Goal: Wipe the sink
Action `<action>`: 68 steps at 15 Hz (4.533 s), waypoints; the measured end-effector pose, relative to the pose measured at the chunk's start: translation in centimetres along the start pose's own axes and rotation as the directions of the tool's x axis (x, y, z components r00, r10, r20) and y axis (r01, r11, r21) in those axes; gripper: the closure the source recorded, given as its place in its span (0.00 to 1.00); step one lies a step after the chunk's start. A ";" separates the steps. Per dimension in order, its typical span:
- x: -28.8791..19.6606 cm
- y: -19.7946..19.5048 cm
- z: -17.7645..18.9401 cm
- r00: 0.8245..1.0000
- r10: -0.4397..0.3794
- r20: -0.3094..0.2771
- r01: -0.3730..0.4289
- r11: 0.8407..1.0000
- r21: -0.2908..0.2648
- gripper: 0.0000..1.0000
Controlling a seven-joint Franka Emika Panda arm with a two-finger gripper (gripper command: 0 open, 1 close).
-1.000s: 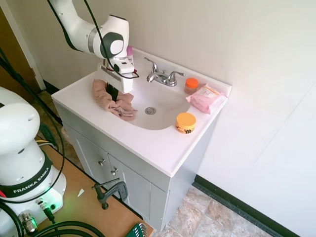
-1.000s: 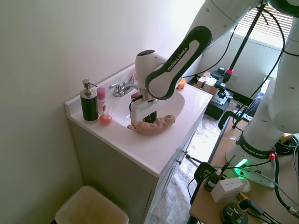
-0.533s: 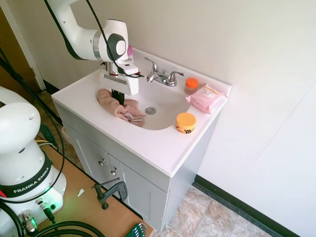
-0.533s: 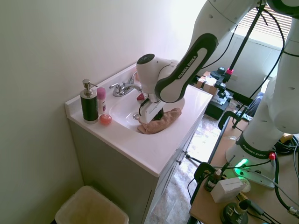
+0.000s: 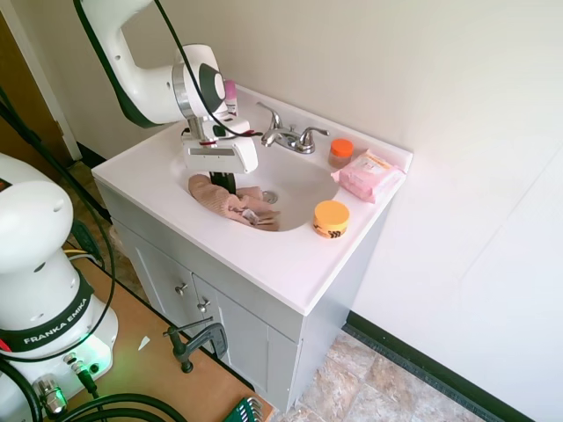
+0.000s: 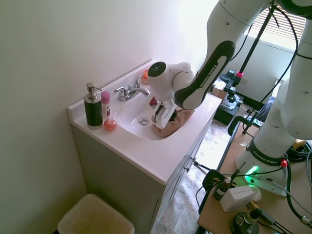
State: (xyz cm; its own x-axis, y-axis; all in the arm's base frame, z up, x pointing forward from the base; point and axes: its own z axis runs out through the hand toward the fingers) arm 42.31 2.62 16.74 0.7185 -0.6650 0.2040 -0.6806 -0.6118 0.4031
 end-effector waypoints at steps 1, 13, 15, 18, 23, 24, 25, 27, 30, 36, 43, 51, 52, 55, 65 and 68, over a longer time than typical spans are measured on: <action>0.4 0.4 0.5 0.999 -0.009 -0.032 0.009 1.000 -0.009 1.00; 2.6 2.5 5.3 0.924 -0.070 -0.377 0.086 0.996 0.024 1.00; 2.9 2.1 5.4 0.924 -0.037 -0.380 0.057 0.997 0.042 1.00; 3.6 0.7 5.6 0.923 0.026 -0.385 0.004 0.997 0.078 1.00; 3.1 -2.6 5.6 0.924 0.096 -0.370 -0.050 0.990 0.134 1.00; 2.9 -3.2 5.4 0.926 0.110 -0.360 -0.062 0.988 0.142 1.00; 2.7 -3.7 5.2 0.930 0.124 -0.346 -0.076 0.986 0.149 1.00; 2.1 -4.8 4.6 0.936 0.152 -0.316 -0.104 0.981 0.165 1.00; 1.3 -6.7 3.3 0.947 0.205 -0.249 -0.159 0.968 0.192 1.00; -1.1 -10.3 0.0 0.962 0.228 -0.149 -0.190 0.953 0.236 1.00; -0.3 -11.5 -1.7 0.966 0.257 -0.008 -0.248 0.940 0.235 1.00; 2.7 -8.9 -1.7 0.884 0.311 0.348 -0.401 0.888 0.226 1.00; 2.5 -8.8 -2.0 0.871 0.297 0.391 -0.406 0.883 0.234 1.00; 1.6 -8.9 -3.8 0.855 0.246 0.456 -0.391 0.884 0.257 1.00; -3.2 -6.0 -12.9 0.900 0.078 0.430 -0.250 0.899 0.360 1.00; -7.5 -4.7 -15.5 0.952 -0.043 0.302 -0.089 0.908 0.409 1.00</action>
State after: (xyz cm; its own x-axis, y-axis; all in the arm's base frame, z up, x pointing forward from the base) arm 42.37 17.09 27.15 0.6703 -0.7364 -0.0922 -0.7405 -0.6718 -0.0174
